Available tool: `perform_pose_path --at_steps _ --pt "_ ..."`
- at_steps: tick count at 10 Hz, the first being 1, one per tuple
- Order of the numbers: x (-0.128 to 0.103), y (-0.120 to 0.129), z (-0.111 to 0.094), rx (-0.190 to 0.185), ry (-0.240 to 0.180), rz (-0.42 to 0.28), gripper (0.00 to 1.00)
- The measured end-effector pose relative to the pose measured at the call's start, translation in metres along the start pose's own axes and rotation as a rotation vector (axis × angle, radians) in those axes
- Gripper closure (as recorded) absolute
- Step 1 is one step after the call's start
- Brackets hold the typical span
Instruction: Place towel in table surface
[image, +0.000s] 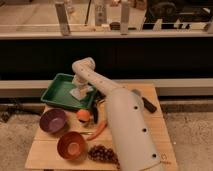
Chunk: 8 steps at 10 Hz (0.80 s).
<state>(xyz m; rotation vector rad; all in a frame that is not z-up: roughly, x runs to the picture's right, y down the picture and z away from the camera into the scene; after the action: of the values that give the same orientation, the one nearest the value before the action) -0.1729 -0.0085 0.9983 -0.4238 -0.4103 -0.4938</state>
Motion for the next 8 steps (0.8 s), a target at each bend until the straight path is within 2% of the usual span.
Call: perform_pose_path --at_steps 2,5,6,8 --pt "0.003 0.003 0.01 -0.004 0.001 0.007 0.2" --pt "0.008 0.006 0.014 -0.005 -0.01 0.021 0.2" --pt "0.01 0.007 0.014 -0.004 -0.013 0.024 0.25" --pt "0.012 0.008 0.014 -0.004 -0.016 0.027 0.44"
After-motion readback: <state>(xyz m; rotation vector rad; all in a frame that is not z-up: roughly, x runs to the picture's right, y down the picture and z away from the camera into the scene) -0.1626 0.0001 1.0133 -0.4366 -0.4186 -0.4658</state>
